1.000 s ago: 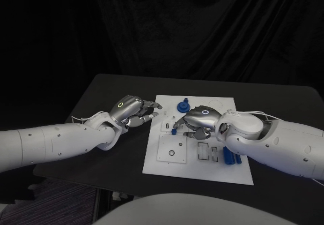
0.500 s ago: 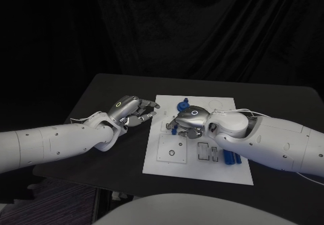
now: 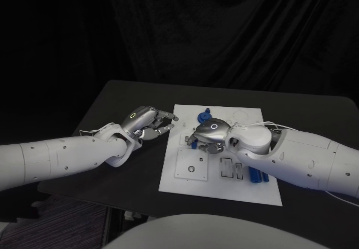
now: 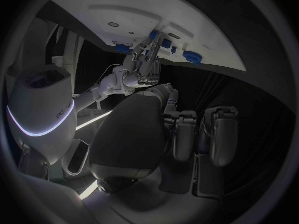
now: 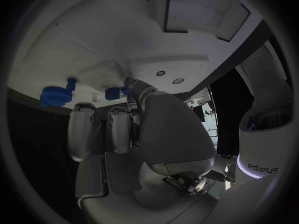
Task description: Assemble the parts on the task board
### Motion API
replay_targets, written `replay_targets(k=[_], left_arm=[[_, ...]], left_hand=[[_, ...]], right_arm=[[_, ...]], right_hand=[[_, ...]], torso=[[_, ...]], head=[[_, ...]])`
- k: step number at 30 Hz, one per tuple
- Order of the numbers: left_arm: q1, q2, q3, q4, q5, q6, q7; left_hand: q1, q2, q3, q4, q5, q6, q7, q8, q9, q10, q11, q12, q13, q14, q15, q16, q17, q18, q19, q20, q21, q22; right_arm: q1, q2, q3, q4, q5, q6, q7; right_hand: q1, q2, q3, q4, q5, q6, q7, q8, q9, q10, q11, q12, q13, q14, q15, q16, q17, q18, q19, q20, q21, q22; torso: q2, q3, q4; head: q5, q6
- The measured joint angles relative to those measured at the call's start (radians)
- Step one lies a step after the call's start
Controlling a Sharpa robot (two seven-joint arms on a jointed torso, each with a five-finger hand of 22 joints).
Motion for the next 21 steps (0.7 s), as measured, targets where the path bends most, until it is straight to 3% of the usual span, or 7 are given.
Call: replay_targets(k=[7,14,16,18,20,21], left_arm=[[0.000,0.002,0.000,-0.002,0.002,0.005,0.002],[0.000,0.009,0.000,-0.005,0.003,0.010,0.002],[0.000,0.011,0.000,-0.006,0.003,0.012,0.002],[0.000,0.013,0.000,-0.006,0.003,0.014,0.002],[0.000,0.014,0.000,-0.007,0.003,0.016,0.002],[0.000,0.014,0.000,-0.007,0.003,0.016,0.002]], left_hand=[[0.000,0.000,0.003,-0.003,0.000,0.000,0.000,0.000,-0.001,0.000,0.000,0.000,0.000,0.000,0.000,0.000,0.000,0.000,0.000,0.000,0.000,0.000],[0.000,0.000,0.003,-0.003,0.004,0.004,0.004,0.000,-0.003,0.000,0.000,0.000,0.000,0.000,0.000,0.000,0.000,0.000,0.000,0.000,-0.004,0.000],[0.000,0.000,0.005,0.000,0.004,0.007,0.000,0.000,-0.004,0.000,0.000,0.000,0.000,0.000,0.000,0.000,0.000,0.000,0.000,0.000,-0.004,0.000],[0.000,0.000,0.005,0.000,0.004,0.008,0.000,0.000,-0.004,0.000,0.000,0.000,0.000,0.000,0.000,0.000,0.000,0.000,0.000,0.000,-0.004,0.000],[0.000,0.000,0.005,0.000,0.007,0.011,0.003,0.002,-0.005,-0.004,0.004,0.000,0.000,-0.001,0.001,0.000,0.000,0.000,0.000,0.000,-0.004,0.000],[0.000,0.000,0.005,0.000,0.008,0.011,0.003,0.004,-0.005,-0.004,0.004,0.000,0.000,-0.002,0.002,0.000,0.000,0.000,0.000,0.000,-0.004,0.000]], right_arm=[[0.000,0.006,0.001,-0.009,-0.021,-0.015,-0.001],[-0.002,0.014,0.001,-0.021,-0.035,-0.033,0.000],[-0.003,0.016,0.002,-0.025,-0.037,-0.042,0.001],[-0.004,0.018,0.002,-0.028,-0.038,-0.049,0.001],[-0.005,0.019,0.001,-0.032,-0.040,-0.056,0.001],[-0.005,0.019,0.001,-0.033,-0.041,-0.057,0.001]], right_hand=[[0.000,0.000,0.000,0.000,-0.010,0.012,0.004,0.011,0.017,0.000,0.000,0.000,0.000,0.000,0.000,0.004,0.000,0.000,0.000,0.000,0.005,0.000],[0.008,0.008,-0.020,0.000,-0.043,0.033,0.008,0.055,0.092,0.000,0.000,0.000,0.000,0.000,0.000,0.004,0.000,0.000,0.000,0.000,0.008,0.000],[0.012,0.012,-0.033,0.001,-0.056,0.036,0.011,0.077,0.136,0.004,0.004,0.000,0.001,0.000,0.000,0.004,0.000,0.000,0.000,0.000,0.008,0.000],[0.018,0.025,-0.053,0.003,-0.067,0.024,0.022,0.118,0.221,0.006,0.006,0.005,0.004,0.000,0.000,0.004,0.000,0.000,0.000,0.000,0.008,0.000],[0.019,0.034,-0.070,0.007,-0.075,-0.003,0.021,0.153,0.307,0.009,0.009,0.011,0.006,0.000,0.000,0.004,0.000,0.000,0.000,0.000,0.008,0.000],[0.021,0.035,-0.072,0.008,-0.078,-0.005,0.021,0.157,0.317,0.009,0.009,0.012,0.006,0.000,0.000,0.004,0.000,0.000,0.000,0.000,0.008,0.000]], torso=[[0.005,-0.0031,0.0048],[0.006,-0.0042,0.0055],[0.006,-0.0045,0.0055],[0.006,-0.0046,0.0055],[0.006,-0.0046,0.0055],[0.006,-0.0046,0.0056]], head=[[-0.007,0.000],[-0.005,0.000],[-0.004,0.000],[-0.003,0.000],[-0.003,0.000],[-0.003,0.000]])
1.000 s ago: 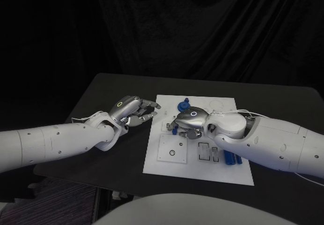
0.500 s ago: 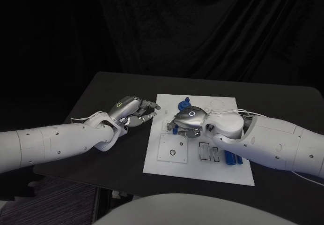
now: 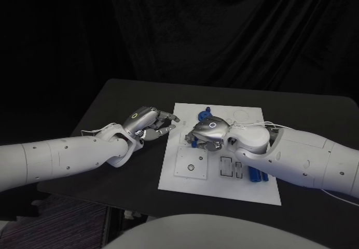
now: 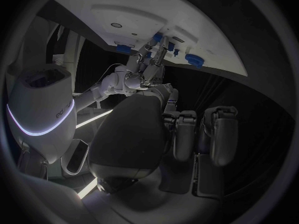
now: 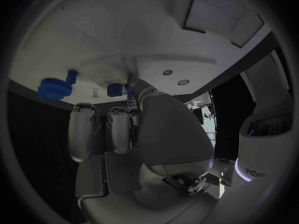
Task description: Assemble the parts on the task board
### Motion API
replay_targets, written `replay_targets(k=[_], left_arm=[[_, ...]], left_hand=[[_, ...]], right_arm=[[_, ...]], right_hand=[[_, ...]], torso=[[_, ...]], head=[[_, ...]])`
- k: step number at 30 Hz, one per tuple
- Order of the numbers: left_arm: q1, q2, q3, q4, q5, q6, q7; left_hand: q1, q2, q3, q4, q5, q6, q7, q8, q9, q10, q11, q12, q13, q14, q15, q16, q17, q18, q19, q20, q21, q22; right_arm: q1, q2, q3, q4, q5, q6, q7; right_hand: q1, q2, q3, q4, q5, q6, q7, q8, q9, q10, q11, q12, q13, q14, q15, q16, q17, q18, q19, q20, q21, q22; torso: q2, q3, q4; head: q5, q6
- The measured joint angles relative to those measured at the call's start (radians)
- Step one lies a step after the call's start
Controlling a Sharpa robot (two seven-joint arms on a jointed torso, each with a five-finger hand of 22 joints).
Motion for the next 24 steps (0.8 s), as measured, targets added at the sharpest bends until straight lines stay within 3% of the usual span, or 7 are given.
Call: replay_targets(k=[4,10,15,24], left_arm=[[0.000,0.002,0.000,-0.001,0.000,0.005,0.000],[0.000,0.007,0.000,-0.004,0.000,0.011,0.000],[0.000,0.011,0.000,-0.007,0.001,0.016,-0.001],[-0.001,0.015,0.000,-0.008,0.001,0.028,-0.002]], left_hand=[[0.000,0.000,0.003,0.003,0.000,0.007,0.000,0.001,-0.002,0.004,0.004,0.000,0.000,-0.002,0.002,0.000,0.000,0.000,0.000,0.000,-0.004,0.000],[0.000,0.000,0.003,0.003,0.000,0.011,0.004,0.001,-0.003,0.004,0.004,0.000,0.000,-0.002,0.002,0.000,0.000,0.000,0.000,0.000,-0.004,0.000],[0.000,0.000,0.003,0.003,0.004,0.011,0.004,0.001,-0.003,0.004,0.004,0.000,0.000,-0.002,0.002,0.000,0.000,0.000,0.000,0.000,-0.004,0.000],[-0.005,0.005,0.002,0.009,0.004,0.021,0.007,0.000,-0.009,0.002,0.009,0.000,0.000,0.002,0.006,0.000,0.000,0.000,0.002,0.006,-0.008,0.000]], right_arm=[[-0.001,0.000,-0.001,-0.005,-0.003,-0.015,0.002],[-0.002,-0.001,-0.002,-0.007,-0.007,-0.038,0.008],[-0.004,-0.003,-0.003,-0.007,-0.009,-0.057,0.014],[-0.005,-0.025,-0.003,0.012,-0.008,-0.101,0.019]], right_hand=[[-0.004,0.012,-0.013,0.010,-0.005,-0.007,0.003,0.050,0.109,0.000,0.000,0.003,0.000,0.000,0.000,0.000,0.000,0.000,0.000,0.000,0.000,0.000],[-0.001,0.022,-0.026,0.019,-0.013,0.014,0.004,0.093,0.204,0.002,0.005,0.008,0.000,0.000,0.000,0.000,0.000,0.000,-0.004,0.004,0.003,0.000],[-0.006,0.030,-0.030,0.028,-0.016,0.031,0.004,0.104,0.237,0.004,0.008,0.008,-0.001,0.000,0.000,0.000,0.000,0.000,-0.001,0.007,0.003,0.000],[-0.008,0.037,-0.029,0.035,-0.017,0.034,0.006,0.104,0.251,0.005,0.008,0.012,-0.002,0.000,0.000,0.000,0.000,0.000,0.000,0.007,0.003,0.000]], torso=[[0.000,-0.0001,0.0001],[0.000,-0.0007,0.0002],[0.000,-0.0008,0.0002],[-0.001,-0.0012,0.0000]], head=[[0.000,0.000],[-0.001,0.000],[-0.003,0.000],[0.001,0.000]])
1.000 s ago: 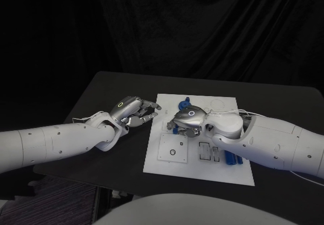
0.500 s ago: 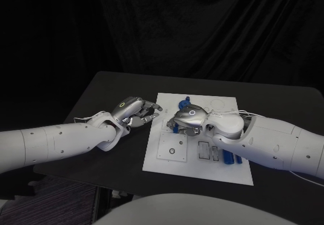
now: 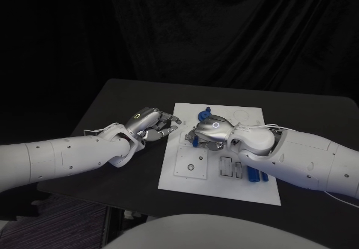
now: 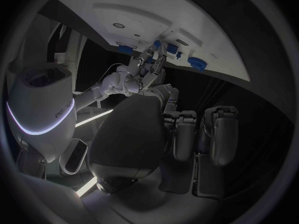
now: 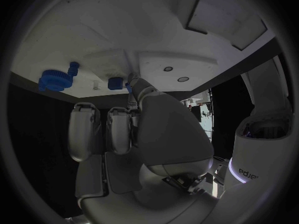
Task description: Assemble the parts on the task board
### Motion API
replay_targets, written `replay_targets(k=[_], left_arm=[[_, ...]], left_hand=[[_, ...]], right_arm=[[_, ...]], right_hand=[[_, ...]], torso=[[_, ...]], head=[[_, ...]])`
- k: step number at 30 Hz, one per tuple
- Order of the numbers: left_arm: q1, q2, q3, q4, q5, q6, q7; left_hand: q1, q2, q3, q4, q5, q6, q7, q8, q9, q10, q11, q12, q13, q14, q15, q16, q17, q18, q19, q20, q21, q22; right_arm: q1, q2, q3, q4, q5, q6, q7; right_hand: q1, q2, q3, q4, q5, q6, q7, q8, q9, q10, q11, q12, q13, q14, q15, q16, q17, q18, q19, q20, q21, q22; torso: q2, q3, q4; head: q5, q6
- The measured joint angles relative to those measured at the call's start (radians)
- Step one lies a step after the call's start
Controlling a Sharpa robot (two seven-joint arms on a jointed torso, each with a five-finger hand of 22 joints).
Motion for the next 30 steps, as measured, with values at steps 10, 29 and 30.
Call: replay_targets(k=[10,29,30], left_arm=[[-0.001,0.000,0.000,0.002,0.000,0.020,-0.001],[-0.013,0.020,0.000,0.020,0.031,0.124,-0.065],[-0.015,0.023,0.000,0.022,0.038,0.128,-0.068]], left_hand=[[-0.115,0.023,-0.089,0.042,-0.025,0.014,0.000,0.000,-0.023,0.000,0.003,0.000,0.000,0.000,0.007,0.000,0.000,0.000,-0.002,0.009,-0.004,0.000],[-0.278,0.063,-0.234,0.043,-0.077,0.040,-0.001,0.012,-0.042,0.000,0.022,0.000,0.000,-0.001,0.019,0.000,0.000,0.000,0.000,0.018,-0.020,0.000],[-0.279,0.065,-0.236,0.043,-0.069,0.045,-0.005,0.018,-0.040,0.000,0.022,0.000,0.000,-0.001,0.019,0.000,0.000,0.000,0.000,0.018,-0.023,0.000]], right_arm=[[0.005,-0.062,0.008,0.067,0.016,-0.104,-0.004],[0.022,-0.130,0.012,0.156,0.090,-0.214,-0.051],[0.022,-0.130,0.012,0.158,0.092,-0.217,-0.055]], right_hand=[[-0.006,0.006,-0.003,0.008,0.017,0.011,-0.009,-0.006,0.000,0.007,0.002,0.007,-0.004,0.000,0.000,0.000,0.000,0.000,0.000,0.000,0.004,0.000],[-0.022,-0.002,-0.010,0.021,0.025,0.011,-0.009,-0.019,0.001,0.010,0.006,0.007,-0.004,-0.001,0.007,0.000,0.000,0.000,0.000,0.000,0.008,0.000],[-0.023,-0.002,-0.013,0.024,0.025,0.011,-0.009,-0.019,0.001,0.010,0.006,0.008,-0.004,-0.001,0.007,0.000,0.000,0.000,0.000,0.000,0.008,0.000]], torso=[[0.000,-0.0001,0.0000],[0.000,-0.0005,-0.0003],[0.000,-0.0005,-0.0003]], head=[[0.000,0.000],[-0.009,0.000],[-0.009,0.000]])
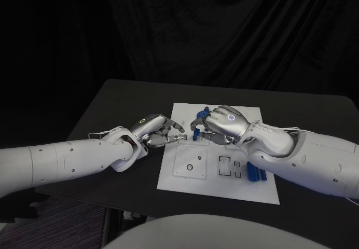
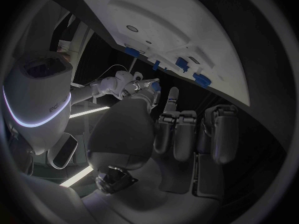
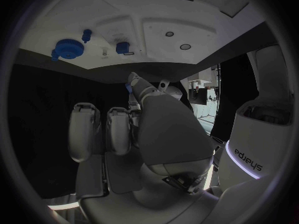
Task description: Assemble the parts on the task board
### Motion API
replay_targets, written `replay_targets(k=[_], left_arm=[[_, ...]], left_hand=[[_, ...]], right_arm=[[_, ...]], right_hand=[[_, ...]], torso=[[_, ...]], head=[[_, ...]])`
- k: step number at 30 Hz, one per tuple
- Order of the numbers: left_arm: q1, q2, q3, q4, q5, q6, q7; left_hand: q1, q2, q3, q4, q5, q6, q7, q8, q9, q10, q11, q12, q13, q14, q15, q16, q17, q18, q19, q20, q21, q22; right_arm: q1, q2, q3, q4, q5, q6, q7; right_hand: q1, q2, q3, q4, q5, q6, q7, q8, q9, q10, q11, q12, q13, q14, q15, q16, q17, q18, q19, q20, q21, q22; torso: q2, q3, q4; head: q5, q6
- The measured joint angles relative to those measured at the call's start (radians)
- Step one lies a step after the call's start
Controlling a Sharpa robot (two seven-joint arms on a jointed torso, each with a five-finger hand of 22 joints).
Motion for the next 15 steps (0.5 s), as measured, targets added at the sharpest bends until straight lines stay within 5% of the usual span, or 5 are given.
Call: replay_targets(k=[15], left_arm=[[-0.006,0.038,0.000,0.010,0.071,0.001,-0.011]], left_hand=[[-0.011,0.027,-0.012,0.001,0.037,0.007,-0.001,0.010,0.006,0.000,0.000,0.000,0.000,0.000,0.000,0.000,0.000,0.000,0.000,0.000,-0.020,0.000]], right_arm=[[0.000,0.009,0.000,0.011,0.029,-0.017,-0.016]], right_hand=[[-0.013,-0.005,-0.004,0.009,0.000,0.004,-0.004,-0.016,0.001,0.002,0.001,0.003,-0.001,0.000,0.000,-0.004,0.000,0.000,0.000,0.000,0.000,0.000]], torso=[[0.000,0.0000,0.0008]], head=[[0.003,0.000]])
